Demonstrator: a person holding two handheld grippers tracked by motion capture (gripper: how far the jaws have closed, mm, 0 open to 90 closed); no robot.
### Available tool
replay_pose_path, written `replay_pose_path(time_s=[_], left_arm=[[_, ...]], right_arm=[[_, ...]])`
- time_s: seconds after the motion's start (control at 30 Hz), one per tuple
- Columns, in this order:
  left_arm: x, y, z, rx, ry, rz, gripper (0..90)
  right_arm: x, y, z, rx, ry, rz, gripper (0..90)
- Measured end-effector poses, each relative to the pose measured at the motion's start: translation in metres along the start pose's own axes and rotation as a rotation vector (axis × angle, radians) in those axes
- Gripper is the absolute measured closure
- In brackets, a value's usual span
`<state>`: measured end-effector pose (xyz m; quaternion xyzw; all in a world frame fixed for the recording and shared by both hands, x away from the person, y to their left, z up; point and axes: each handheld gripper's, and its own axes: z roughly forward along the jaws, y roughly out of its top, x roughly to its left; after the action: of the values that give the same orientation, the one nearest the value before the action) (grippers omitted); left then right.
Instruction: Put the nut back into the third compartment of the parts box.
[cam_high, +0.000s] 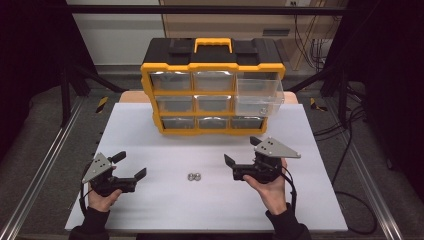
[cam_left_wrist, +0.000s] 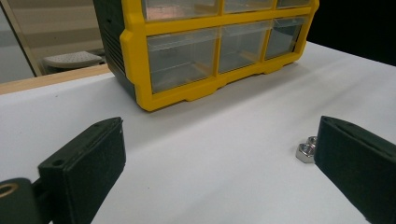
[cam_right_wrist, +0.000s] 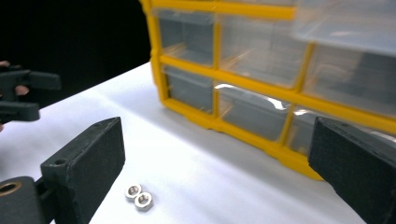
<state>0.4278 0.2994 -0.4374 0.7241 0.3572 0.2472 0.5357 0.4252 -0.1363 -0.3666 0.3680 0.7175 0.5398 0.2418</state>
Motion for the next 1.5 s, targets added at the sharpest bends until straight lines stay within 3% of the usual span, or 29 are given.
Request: replay_pose_path(time_s=[0.4,1.1,1.5], left_arm=[[0.000,0.000,0.000,0.000,0.000,0.000,2.2],[0.000,0.000,0.000,0.002,0.001,0.000,2.2],[0.000,0.000,0.000,0.003,0.000,0.001,2.2]], right_arm=[[0.016,-0.029,0.043,0.109,0.044,-0.016,5.0],[0.039,-0.062,0.097,0.277,0.087,-0.045,9.5],[0.047,-0.075,0.120,0.357,0.126,-0.047,26.1]])
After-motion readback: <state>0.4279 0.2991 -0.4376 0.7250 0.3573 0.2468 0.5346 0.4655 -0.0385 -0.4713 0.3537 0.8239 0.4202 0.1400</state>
